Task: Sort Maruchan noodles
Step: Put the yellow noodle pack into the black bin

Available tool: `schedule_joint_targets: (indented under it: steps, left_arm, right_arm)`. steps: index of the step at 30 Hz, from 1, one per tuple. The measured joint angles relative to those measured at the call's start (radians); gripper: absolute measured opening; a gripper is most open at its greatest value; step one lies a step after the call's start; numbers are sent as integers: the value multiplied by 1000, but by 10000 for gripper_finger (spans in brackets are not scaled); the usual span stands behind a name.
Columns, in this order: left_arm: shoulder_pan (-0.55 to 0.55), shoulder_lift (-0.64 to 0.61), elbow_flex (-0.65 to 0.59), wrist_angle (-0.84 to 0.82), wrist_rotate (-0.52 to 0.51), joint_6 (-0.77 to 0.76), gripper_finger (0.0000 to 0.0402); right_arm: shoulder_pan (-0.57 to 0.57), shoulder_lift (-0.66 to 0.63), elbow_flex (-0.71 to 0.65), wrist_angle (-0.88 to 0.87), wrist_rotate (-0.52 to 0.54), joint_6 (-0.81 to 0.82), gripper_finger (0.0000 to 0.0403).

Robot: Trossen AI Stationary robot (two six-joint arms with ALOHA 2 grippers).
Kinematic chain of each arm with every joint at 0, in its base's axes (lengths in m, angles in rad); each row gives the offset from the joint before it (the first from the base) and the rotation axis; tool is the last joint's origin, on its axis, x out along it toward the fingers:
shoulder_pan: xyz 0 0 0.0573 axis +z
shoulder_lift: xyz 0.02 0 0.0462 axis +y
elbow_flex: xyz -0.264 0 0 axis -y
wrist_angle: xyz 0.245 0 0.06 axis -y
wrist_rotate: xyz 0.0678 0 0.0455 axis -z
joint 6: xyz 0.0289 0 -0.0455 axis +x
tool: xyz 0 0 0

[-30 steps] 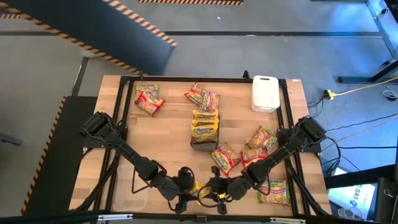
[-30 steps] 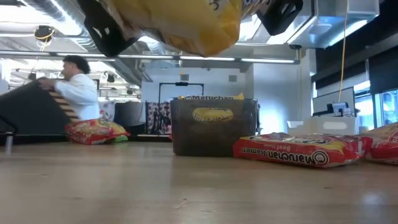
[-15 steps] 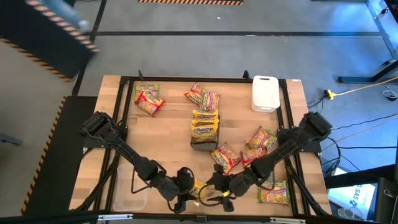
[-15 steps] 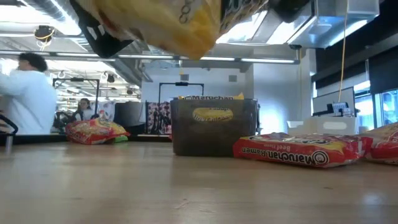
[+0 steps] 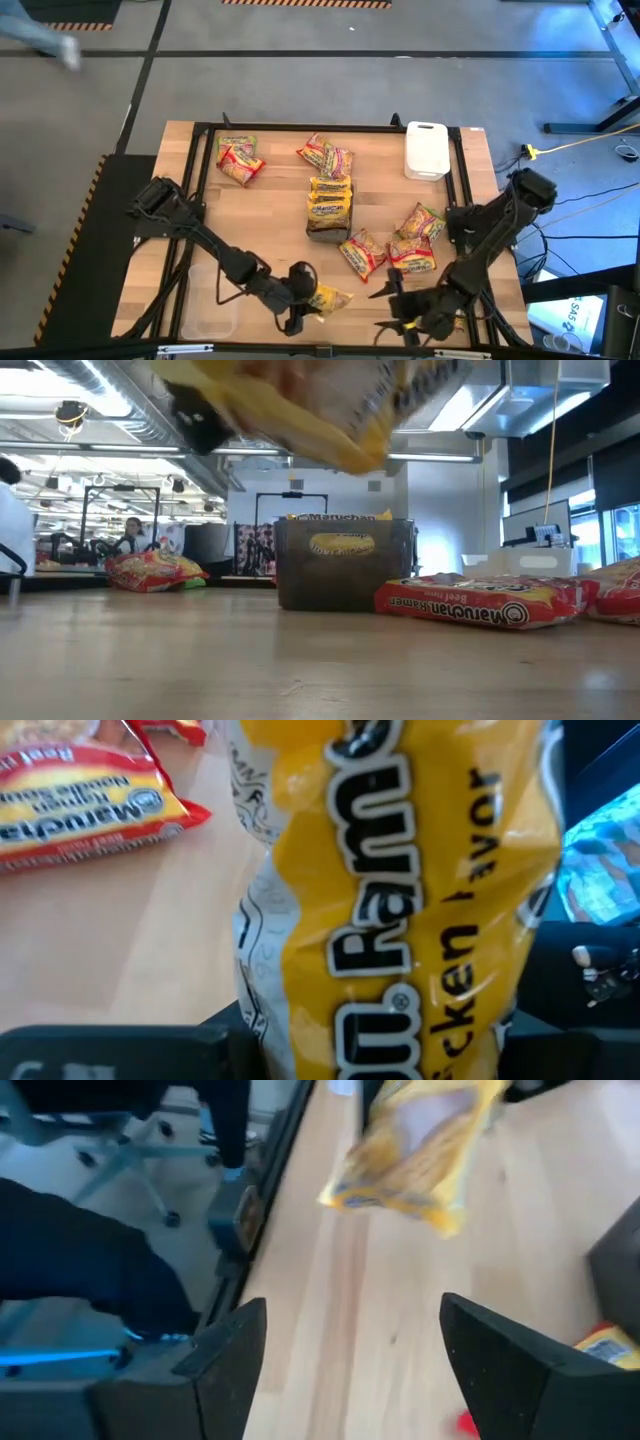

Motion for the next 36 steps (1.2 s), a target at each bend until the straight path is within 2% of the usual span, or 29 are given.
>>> schedule_joint_targets:
  steps: [5, 10, 16, 20, 24, 27, 36]
  left_arm:
    - [73, 0, 65, -61, 63, 101, 127]
    - [142, 0, 218, -309, 90, 217, 127]
    - [225, 1, 408, -615, 91, 305, 127]
    - [291, 0, 519, -785, 91, 359, 127]
    - [363, 0, 596, -906, 92, 421, 127]
    - [424, 0, 626, -980, 125, 462, 127]
    - [569, 22, 605, -1031, 331, 612, 127]
  right_arm:
    - [11, -77, -208, 278, -8, -14, 261]
    - [11, -174, -360, 432, -18, -70, 259]
    - [11, -281, -421, 443, -54, -97, 259]
    - [11, -295, -429, 439, -51, -118, 259]
    - [5, -295, -429, 438, 25, -122, 259]
    - [-4, -293, -429, 413, 43, -121, 260]
    - [-63, -292, -429, 358, 6, -111, 260]
